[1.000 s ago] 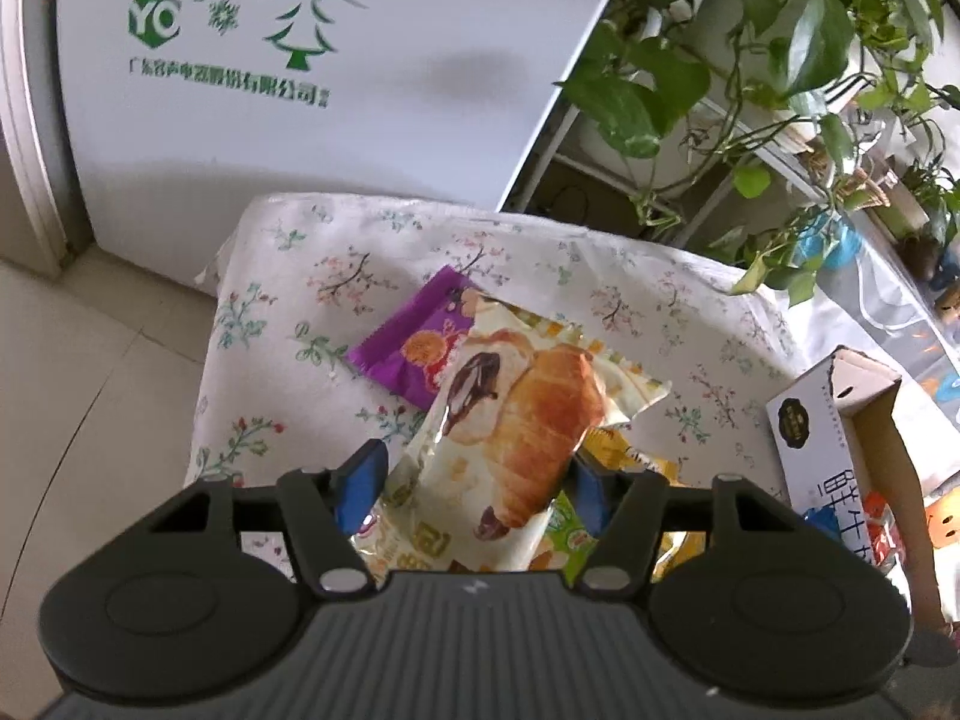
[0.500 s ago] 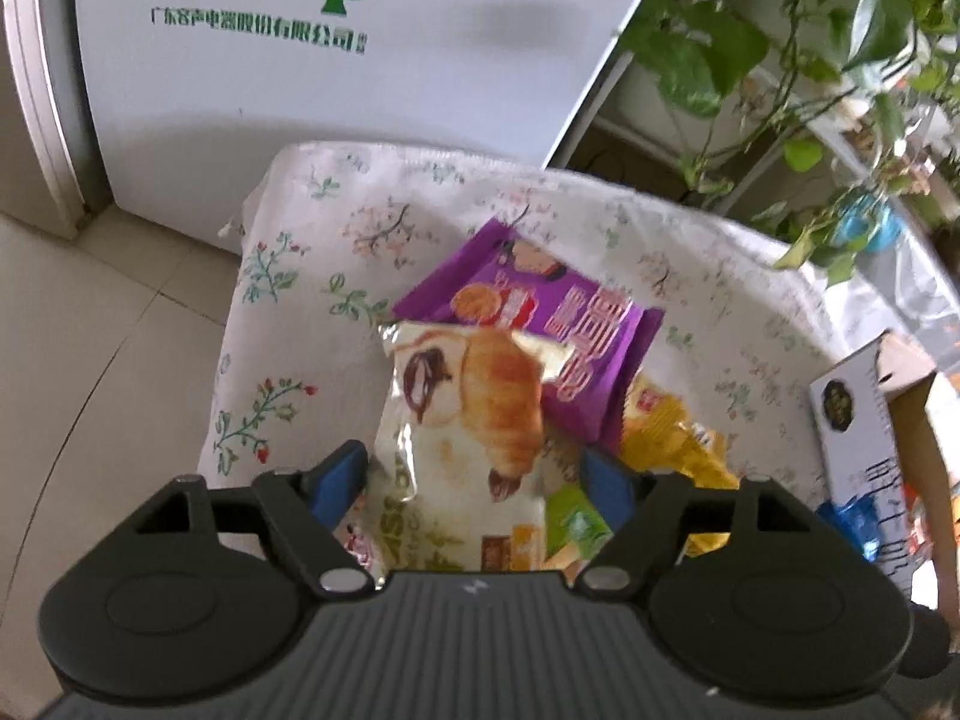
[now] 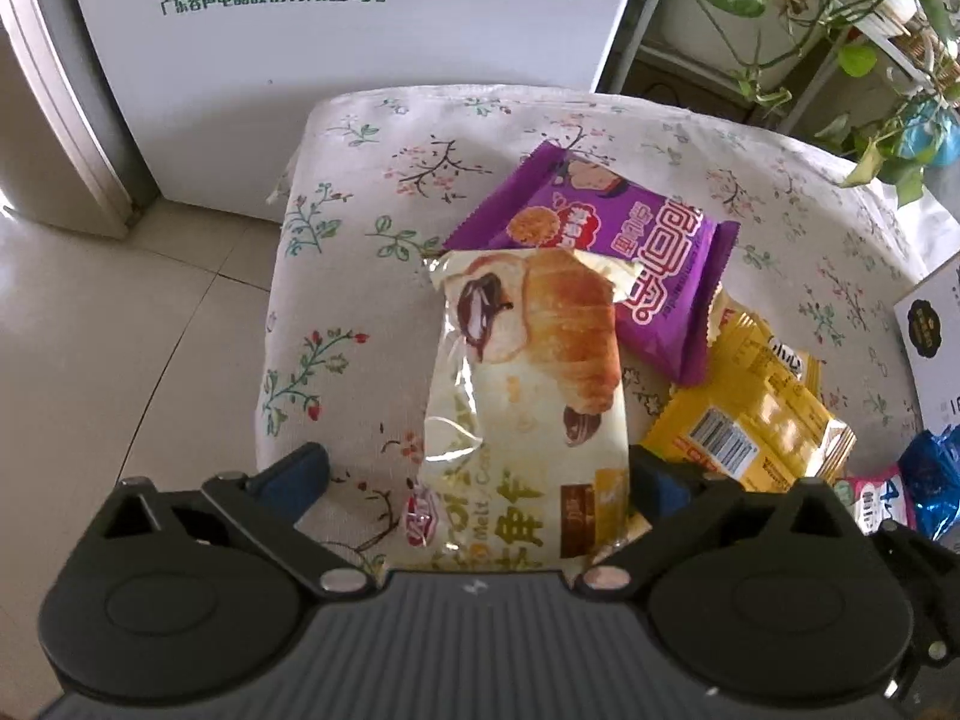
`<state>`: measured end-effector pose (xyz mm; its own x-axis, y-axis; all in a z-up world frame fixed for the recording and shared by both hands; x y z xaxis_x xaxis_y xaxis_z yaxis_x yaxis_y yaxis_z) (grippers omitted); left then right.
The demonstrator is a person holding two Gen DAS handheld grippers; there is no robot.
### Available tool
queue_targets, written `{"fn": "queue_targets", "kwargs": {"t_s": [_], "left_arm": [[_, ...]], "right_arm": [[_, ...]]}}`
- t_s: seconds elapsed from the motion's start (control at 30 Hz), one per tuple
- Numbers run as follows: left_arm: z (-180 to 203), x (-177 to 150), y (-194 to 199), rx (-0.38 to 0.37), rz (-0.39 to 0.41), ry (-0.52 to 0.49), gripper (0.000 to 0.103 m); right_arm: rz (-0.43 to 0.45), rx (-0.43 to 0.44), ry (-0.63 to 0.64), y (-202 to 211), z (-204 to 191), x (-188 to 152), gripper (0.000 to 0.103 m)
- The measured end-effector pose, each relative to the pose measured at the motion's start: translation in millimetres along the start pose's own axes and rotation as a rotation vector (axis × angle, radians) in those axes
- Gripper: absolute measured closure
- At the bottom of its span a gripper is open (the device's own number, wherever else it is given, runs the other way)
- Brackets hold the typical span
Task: Organize snacks
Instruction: 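Grasp the green Amerta cracker pack with the right tool while the left tool grasps the croissant bread pack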
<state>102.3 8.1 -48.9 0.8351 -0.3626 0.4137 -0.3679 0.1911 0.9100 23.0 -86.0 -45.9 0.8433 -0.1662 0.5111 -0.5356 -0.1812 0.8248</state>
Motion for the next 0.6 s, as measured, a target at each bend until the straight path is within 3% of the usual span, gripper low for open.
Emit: {"fn": "queue_targets", "kwargs": {"t_s": [0.37,0.47,0.6], "left_arm": [[3.3,1.5,-4.3,0.002,-0.037,-0.063,0.001],[11.5,-1.5,-5.3,0.038,-0.033,-0.135,0.000],[9.0,-1.0,-4.8,0.027,-0.037,-0.124,0.000]], "right_arm": [[-0.027,-0.010,0.031,-0.1,2.4,-1.9,0.022],[-0.041,-0.026,0.058,0.7,1.7,-3.2,0.017],[-0.066,-0.014,0.106,4.2,-1.5,-7.8,0.012]]}}
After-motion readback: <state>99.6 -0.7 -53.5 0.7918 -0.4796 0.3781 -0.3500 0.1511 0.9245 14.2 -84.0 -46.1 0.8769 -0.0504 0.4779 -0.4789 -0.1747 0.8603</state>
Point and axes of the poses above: each gripper's, at about its wrist camera, not at the fingertips, and y roughly against the way its jaws point, z to its right, x to its top, the point moved 4 cm from there along -y, roughly the way its jaws point, and after that the axes turned 12 degrees about -y, right-handed, at the moved point
